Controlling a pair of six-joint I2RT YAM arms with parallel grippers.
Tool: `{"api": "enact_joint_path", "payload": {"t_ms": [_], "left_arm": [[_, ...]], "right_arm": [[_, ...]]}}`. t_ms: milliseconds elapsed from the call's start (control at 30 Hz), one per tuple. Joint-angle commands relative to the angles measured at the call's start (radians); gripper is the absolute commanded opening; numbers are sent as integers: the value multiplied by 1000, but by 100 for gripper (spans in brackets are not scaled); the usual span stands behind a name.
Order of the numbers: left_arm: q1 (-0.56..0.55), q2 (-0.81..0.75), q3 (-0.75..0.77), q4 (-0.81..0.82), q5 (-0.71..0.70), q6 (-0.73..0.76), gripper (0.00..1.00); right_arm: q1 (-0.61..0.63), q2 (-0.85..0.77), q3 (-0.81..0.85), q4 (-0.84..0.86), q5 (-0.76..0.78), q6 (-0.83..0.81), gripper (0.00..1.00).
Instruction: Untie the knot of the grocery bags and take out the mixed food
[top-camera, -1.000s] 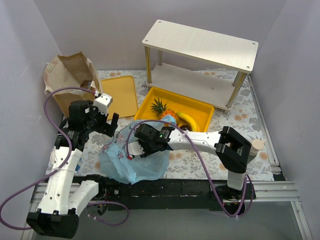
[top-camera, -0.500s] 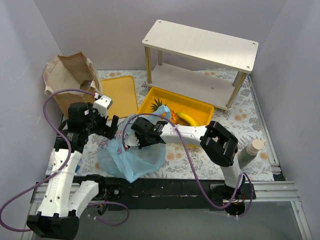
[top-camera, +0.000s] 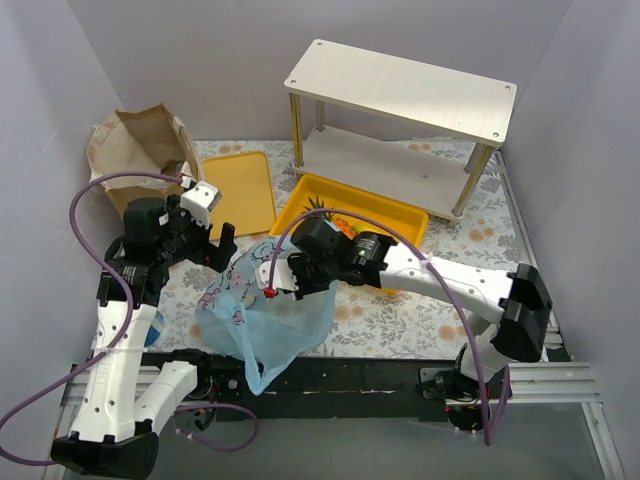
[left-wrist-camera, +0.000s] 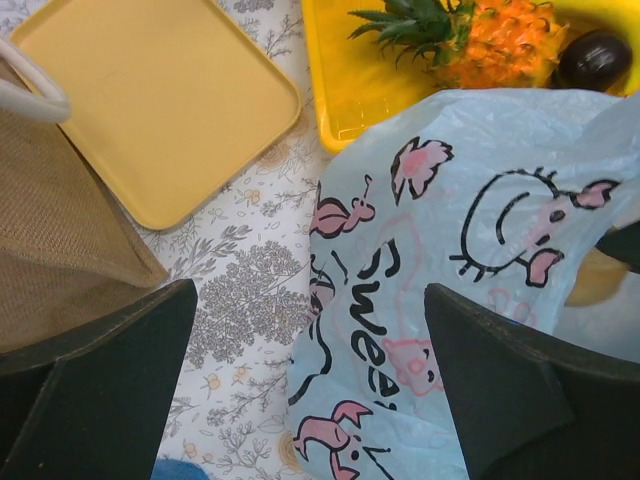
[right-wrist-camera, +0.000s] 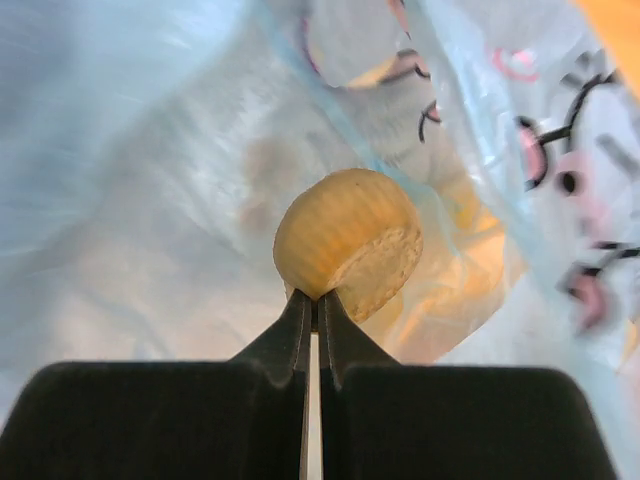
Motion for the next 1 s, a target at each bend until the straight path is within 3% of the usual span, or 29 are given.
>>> {"api": "enact_joint_path", "payload": {"t_ms": [0, 167, 300, 367, 500, 633, 733, 833, 933, 967], "left_arm": [[5, -16, 57, -19, 64, 1, 98], [5, -91, 101, -23, 220, 90, 98], [5, -237, 107, 124, 441, 114, 98], [5, -234, 170, 127, 549, 143, 98], [6, -109, 366, -35, 639, 254, 97], [5, 48, 462, -60, 636, 320, 95], [6, 135, 541, -48, 675, 316, 91], [5, 273, 647, -51, 728, 263, 80], [-3, 379, 709, -109, 730, 295, 76], [-9, 414, 721, -150, 719, 340, 77]], "right_arm": [[18, -89, 0, -111, -141, 27, 1], [14, -146, 114, -234, -318, 31, 1], [-28, -146, 276, -352, -486, 132, 1], [-69, -128, 391, -403, -522, 146, 1], [-178, -44, 548, -447, -594, 158, 1], [-380, 1, 564, -282, -747, 327, 1], [-457, 52, 596, -216, -873, 393, 1], [-492, 72, 553, -109, -981, 459, 1], [-508, 50, 444, 94, -1048, 574, 1], [-513, 43, 414, 241, -1077, 697, 1]]}}
